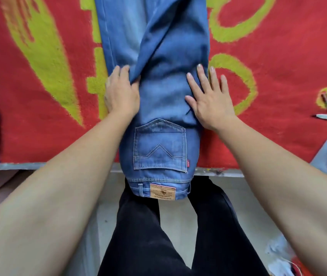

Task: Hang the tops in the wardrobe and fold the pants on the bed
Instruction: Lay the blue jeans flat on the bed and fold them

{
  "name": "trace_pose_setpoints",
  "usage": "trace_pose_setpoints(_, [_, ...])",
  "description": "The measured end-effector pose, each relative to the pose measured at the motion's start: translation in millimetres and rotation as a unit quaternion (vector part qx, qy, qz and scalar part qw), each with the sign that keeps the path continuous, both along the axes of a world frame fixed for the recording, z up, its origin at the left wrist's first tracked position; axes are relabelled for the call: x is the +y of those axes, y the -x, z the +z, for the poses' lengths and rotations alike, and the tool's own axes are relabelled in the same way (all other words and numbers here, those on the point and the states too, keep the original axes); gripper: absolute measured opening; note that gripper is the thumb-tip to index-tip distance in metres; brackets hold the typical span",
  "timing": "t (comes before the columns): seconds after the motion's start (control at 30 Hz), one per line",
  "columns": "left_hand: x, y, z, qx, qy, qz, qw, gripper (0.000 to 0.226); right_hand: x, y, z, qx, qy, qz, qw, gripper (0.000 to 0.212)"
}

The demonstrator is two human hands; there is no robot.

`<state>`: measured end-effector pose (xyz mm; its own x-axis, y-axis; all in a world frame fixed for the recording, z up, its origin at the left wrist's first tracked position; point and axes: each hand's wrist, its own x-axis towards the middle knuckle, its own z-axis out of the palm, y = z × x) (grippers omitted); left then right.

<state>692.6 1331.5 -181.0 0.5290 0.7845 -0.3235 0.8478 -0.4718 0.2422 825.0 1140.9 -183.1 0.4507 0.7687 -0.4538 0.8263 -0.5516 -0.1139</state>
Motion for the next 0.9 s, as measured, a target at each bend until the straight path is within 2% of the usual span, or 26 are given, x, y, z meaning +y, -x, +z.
trace_pose_setpoints(0.07, [8.7, -12.6, -5.7, 0.026, 0.01, 0.045, 0.999, 0.03, -0.6, -9.4, -10.5, 0.03, 0.051, -0.019, 0.998, 0.064])
trace_pose_setpoints(0.2, [0.1, -19.9, 2.9, 0.069, 0.043, 0.056, 0.995, 0.029, 11.3, -14.9, 3.1, 0.107, 0.054, -0.045, 0.992, 0.064])
trace_pose_setpoints(0.27, [8.5, -27.5, 11.8, 0.091, 0.075, 0.059, 0.991, 0.024, 22.7, -30.8, 17.0, 0.103, 0.049, -0.066, 0.991, 0.055])
trace_pose_setpoints(0.33, [22.2, -37.2, 21.0, 0.112, 0.113, 0.059, 0.986, 0.023, 46.3, -51.0, 31.2, 0.118, -0.005, -0.164, 0.979, 0.041])
trace_pose_setpoints(0.37, [25.7, -41.7, 25.2, 0.12, 0.124, 0.053, 0.983, 0.029, 62.0, -61.5, 36.1, 0.15, -0.05, -0.241, 0.958, 0.035])
trace_pose_setpoints(0.4, [27.0, -45.5, 28.1, 0.128, 0.121, 0.042, 0.983, 0.036, 78.7, -72.3, 40.4, 0.201, -0.1, -0.324, 0.919, 0.031])
trace_pose_setpoints(0.5, [26.6, -55.5, 25.3, 0.08, 0.007, -0.022, 0.997, 0.051, 129.4, -109.5, 42.8, 0.328, -0.24, -0.531, 0.744, 0.033])
trace_pose_setpoints(0.6, [28.6, -64.0, 14.1, -0.063, -0.051, -0.083, 0.993, 0.049, 170.5, -145.0, 35.6, 0.37, -0.312, -0.608, 0.629, 0.023])
trace_pose_setpoints(0.67, [34.5, -68.6, 7.4, -0.127, -0.01, -0.089, 0.988, 0.042, 190.0, -157.2, 29.1, 0.396, -0.341, -0.643, 0.559, 0.021])
trace_pose_setpoints(0.7, [38.3, -70.0, 4.9, -0.139, 0.029, -0.08, 0.987, 0.037, 196.8, -159.0, 27.1, 0.389, -0.356, -0.657, 0.539, 0.021])
trace_pose_setpoints(0.77, [48.7, -72.7, 2.6, -0.157, 0.1, -0.055, 0.981, 0.028, 207.3, -158.5, 30.3, 0.354, -0.382, -0.671, 0.529, 0.01])
trace_pose_setpoints(0.83, [62.7, -75.5, 8.4, -0.21, 0.161, -0.019, 0.964, 0.024, 221.5, -157.1, 39.9, 0.333, -0.415, -0.668, 0.52, 0.008])
trace_pose_setpoints(0.9, [76.1, -73.7, 18.7, -0.285, 0.171, 0.014, 0.943, 0.023, 241.7, -155.0, 51.8, 0.288, -0.476, -0.627, 0.545, 0.006])
